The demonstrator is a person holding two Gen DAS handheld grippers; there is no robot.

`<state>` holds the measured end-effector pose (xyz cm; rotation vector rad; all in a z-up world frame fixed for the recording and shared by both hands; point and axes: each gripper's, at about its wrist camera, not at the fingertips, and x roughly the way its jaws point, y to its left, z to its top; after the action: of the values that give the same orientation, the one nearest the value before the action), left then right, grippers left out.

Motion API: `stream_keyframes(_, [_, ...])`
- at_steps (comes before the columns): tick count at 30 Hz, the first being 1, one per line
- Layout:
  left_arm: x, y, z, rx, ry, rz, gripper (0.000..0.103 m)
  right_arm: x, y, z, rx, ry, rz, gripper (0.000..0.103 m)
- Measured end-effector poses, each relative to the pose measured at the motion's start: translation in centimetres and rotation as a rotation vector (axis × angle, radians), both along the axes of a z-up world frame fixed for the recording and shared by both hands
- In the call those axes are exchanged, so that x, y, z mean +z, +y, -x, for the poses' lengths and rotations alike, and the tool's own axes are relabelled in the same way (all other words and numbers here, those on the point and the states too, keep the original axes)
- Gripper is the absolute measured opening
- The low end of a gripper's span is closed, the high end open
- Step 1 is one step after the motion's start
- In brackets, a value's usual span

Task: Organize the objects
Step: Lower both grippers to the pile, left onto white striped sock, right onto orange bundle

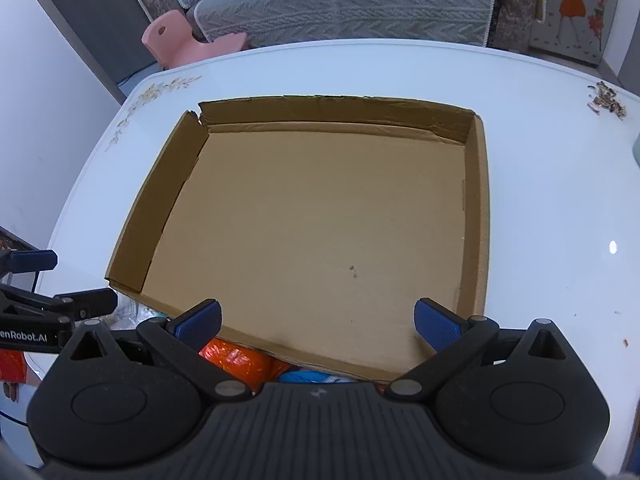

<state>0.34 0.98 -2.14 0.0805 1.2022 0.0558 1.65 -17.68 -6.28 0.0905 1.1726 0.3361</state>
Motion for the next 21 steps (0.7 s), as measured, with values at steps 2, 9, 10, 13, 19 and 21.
stream_keyframes(2, [-0.1, 0.1, 0.0, 0.0, 0.003, 0.0, 0.102, 0.0, -0.3, 0.1, -0.005, 0.002, 0.0, 0.103])
stream_keyframes(9, [-0.2, 0.0, 0.0, -0.006, 0.009, -0.009, 0.102, 0.0, -0.5, 0.1, -0.006, 0.008, -0.004, 0.103])
stream_keyframes(10, [-0.1, 0.0, 0.1, -0.007, 0.01, -0.01, 0.102, 0.0, -0.5, 0.0, -0.004, 0.01, -0.004, 0.103])
stream_keyframes(13, [0.0, 0.5, 0.2, -0.009, 0.014, -0.02, 0.102, 0.1, -1.1, 0.3, -0.008, 0.014, -0.001, 0.103])
stream_keyframes(19, [-0.4, 2.6, 0.2, 0.021, 0.043, -0.043, 0.102, -0.1, -3.7, 1.2, -0.064, 0.035, -0.013, 0.103])
stream_keyframes(21, [-0.4, 3.2, 0.5, 0.025, 0.054, -0.041, 0.102, -0.3, -4.4, 1.4, -0.079, 0.051, -0.009, 0.103])
